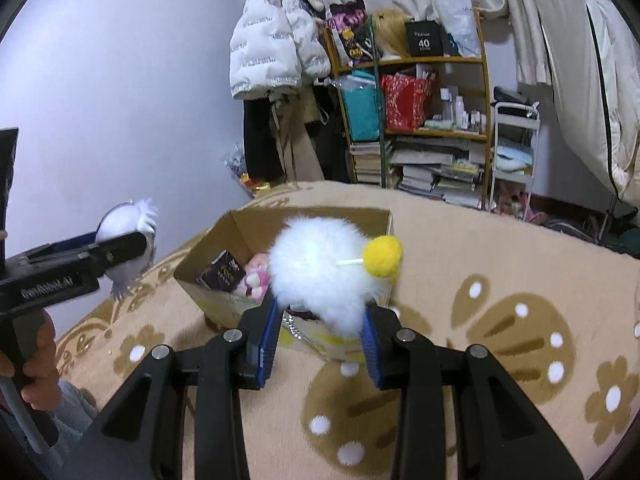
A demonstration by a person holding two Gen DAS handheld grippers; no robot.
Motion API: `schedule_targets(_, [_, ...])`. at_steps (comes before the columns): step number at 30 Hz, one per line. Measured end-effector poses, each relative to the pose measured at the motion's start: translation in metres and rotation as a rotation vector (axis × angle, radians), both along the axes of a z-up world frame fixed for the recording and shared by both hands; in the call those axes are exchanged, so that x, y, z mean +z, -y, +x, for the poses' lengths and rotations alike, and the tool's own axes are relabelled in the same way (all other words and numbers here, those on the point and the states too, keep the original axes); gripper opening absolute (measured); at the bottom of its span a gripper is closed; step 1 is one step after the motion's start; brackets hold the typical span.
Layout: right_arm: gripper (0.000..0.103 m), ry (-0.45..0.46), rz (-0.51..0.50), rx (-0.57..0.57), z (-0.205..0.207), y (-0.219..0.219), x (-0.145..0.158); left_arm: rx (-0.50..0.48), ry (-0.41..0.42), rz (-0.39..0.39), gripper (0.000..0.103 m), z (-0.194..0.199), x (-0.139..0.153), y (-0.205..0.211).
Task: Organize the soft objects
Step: 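Lift and carry the plush doll and fluffy plush over the box with both grippers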
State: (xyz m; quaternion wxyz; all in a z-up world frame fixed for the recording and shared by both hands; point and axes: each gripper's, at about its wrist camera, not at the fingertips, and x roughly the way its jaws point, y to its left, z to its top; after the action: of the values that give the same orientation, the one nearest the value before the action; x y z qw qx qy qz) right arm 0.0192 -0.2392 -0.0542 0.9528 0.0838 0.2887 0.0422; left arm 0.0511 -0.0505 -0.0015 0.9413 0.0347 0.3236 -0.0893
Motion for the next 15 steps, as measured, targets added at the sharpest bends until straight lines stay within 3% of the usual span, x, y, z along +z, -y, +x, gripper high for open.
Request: schedule_targets(15, [0.038, 0.093, -0.007, 0.033, 0.025, -0.004, 0.020, -0.059, 0.089, 0.031, 0.088, 0.016, 0.021, 0.015])
